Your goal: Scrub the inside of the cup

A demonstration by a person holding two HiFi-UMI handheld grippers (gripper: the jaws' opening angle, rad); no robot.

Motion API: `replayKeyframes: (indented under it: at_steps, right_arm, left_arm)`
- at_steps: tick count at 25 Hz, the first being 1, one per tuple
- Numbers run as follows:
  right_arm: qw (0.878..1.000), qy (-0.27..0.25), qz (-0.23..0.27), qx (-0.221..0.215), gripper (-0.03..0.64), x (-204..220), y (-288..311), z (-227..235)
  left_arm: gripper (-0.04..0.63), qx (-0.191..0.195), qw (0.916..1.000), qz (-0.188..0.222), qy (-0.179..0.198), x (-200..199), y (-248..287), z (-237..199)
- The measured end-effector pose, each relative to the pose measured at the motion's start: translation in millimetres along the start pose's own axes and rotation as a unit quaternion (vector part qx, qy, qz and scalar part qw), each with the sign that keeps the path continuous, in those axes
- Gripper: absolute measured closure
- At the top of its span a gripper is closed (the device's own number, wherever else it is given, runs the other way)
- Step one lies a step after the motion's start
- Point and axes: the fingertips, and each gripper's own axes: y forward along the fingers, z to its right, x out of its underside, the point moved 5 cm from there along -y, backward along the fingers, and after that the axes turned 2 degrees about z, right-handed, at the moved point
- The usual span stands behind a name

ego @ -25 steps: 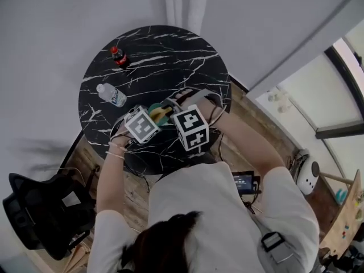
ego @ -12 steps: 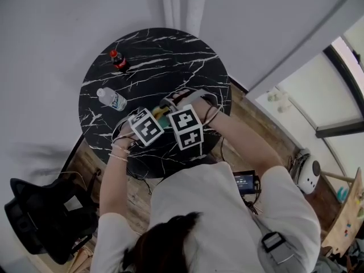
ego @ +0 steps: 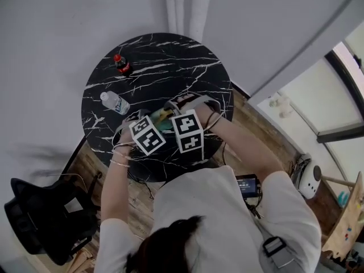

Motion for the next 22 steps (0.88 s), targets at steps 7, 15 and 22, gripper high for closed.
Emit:
replayKeyframes:
  at_steps: [7, 15, 22]
  right_arm:
    - [1.000, 0.019, -0.014, -0.003, 0.532, 2.3, -3.0, -4.5]
    - [0.999, 0.024, -0.034, -0.020, 0.532, 8.9, -4.6, -13.7]
    - [0.995, 0.063, -0.021, -0.074, 0.532, 7.3, -9.9, -21.6]
  left_arm:
    - [0.261, -0.008, 0.9996, 0.028, 0.002, -4.2, -9.3, 3.4]
    - [0.262, -0.025, 0.9983, 0.044, 0.028, -13.9, -18.4, 6.7]
    - [0.262, -0.044, 0.9961, 0.051, 0.057, -13.1, -21.5, 7.3]
